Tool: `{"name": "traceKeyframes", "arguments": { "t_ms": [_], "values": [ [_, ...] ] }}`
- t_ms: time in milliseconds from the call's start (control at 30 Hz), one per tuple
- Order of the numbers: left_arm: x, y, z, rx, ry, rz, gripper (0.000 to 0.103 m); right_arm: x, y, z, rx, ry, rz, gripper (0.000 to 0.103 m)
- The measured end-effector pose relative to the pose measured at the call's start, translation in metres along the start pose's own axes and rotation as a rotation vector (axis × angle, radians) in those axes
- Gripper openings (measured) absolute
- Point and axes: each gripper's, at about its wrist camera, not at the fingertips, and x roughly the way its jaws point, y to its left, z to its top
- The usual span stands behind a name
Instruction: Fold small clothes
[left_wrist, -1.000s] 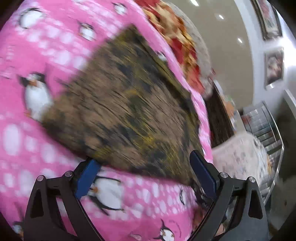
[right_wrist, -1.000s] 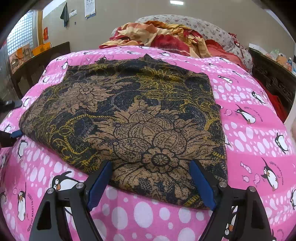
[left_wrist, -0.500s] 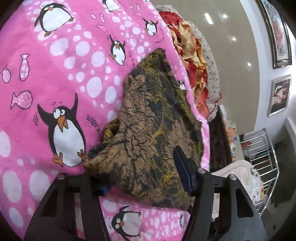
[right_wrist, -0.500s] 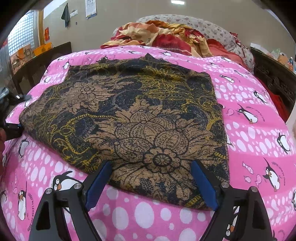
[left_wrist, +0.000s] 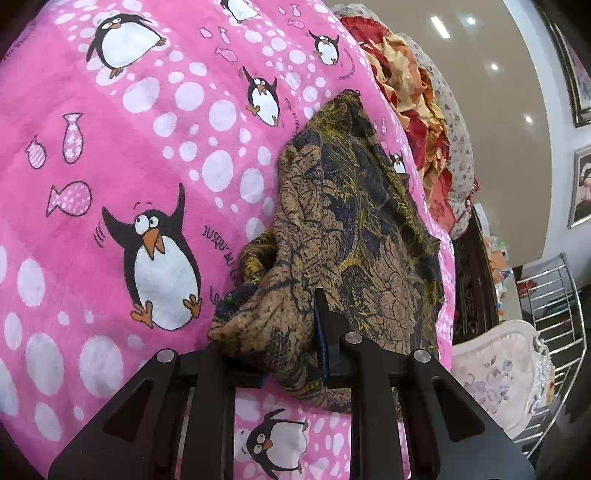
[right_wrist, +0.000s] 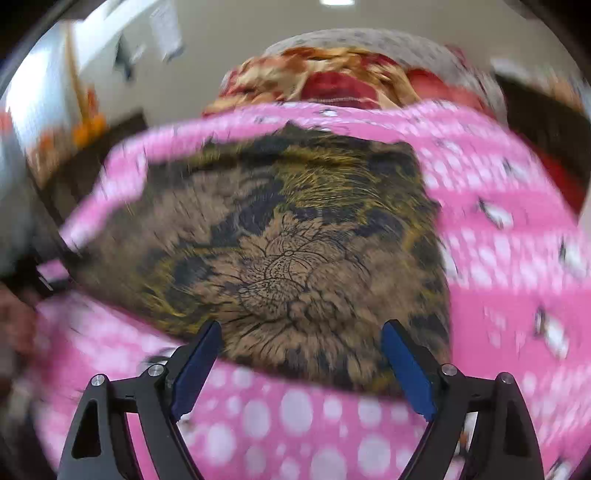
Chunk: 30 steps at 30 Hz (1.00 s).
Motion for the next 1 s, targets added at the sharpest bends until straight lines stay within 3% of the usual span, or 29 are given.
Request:
{"name": "traceKeyframes", "arguments": {
  "t_ms": [167, 333, 367, 400, 433, 467, 533, 633, 733, 800, 833, 900, 967, 1000],
  "values": [
    [0.0, -0.003, -0.002, 0.016, -0.009, 0.003, 0.02, -0.021, -0.035, -0.017, 0.227, 0.012, 0.085, 0.087],
    [0.0, -0.001, 0.0, 0.025, 0.002, -0.003, 0.02, -0.008, -0.063, -0.013, 0.435, -0.008, 0.156, 0.075],
    [0.0, -0.001, 0.0, 0.024, 0.002, -0.003, 0.02, -0.001, -0.067, -0.008, 0.459, -0.013, 0.183, 0.059],
    [0.0, -0.002, 0.0, 0.031, 0.001, 0.002, 0.02, 0.005, -0.07, -0.004, 0.468, -0.005, 0.197, 0.031],
    [0.0, -0.003, 0.0, 0.047, 0.003, 0.016, 0.017, 0.014, -0.072, -0.001, 0.478, 0.014, 0.212, 0.017],
    [-0.002, -0.006, 0.0, 0.059, 0.001, 0.027, 0.015, 0.024, -0.072, 0.002, 0.469, 0.052, 0.194, 0.01],
    [-0.011, -0.014, -0.003, 0.095, -0.015, 0.052, 0.013, 0.016, -0.062, 0.011, 0.386, 0.043, 0.174, 0.009],
    [-0.03, -0.025, -0.011, 0.138, -0.019, 0.047, 0.012, -0.017, -0.062, 0.015, 0.363, 0.008, 0.215, 0.007],
    [-0.054, -0.022, -0.025, 0.16, 0.007, 0.029, 0.012, -0.046, -0.07, 0.007, 0.386, 0.005, 0.296, 0.007],
    [-0.062, -0.011, -0.036, 0.171, 0.032, 0.035, 0.013, -0.06, -0.078, -0.01, 0.422, 0.05, 0.423, 0.007],
    [-0.059, -0.003, -0.04, 0.163, 0.057, 0.033, 0.014, -0.061, -0.08, -0.019, 0.429, 0.079, 0.446, 0.008],
    [-0.052, 0.013, -0.044, 0.103, 0.082, 0.039, 0.017, -0.06, -0.089, -0.036, 0.441, 0.165, 0.346, 0.011],
    [-0.05, 0.023, -0.043, 0.032, 0.078, 0.008, 0.023, -0.069, -0.1, -0.04, 0.474, 0.163, 0.256, 0.012],
    [-0.05, 0.026, -0.043, 0.016, 0.074, -0.003, 0.023, -0.081, -0.109, -0.037, 0.499, 0.131, 0.171, 0.012]
  ]
}}
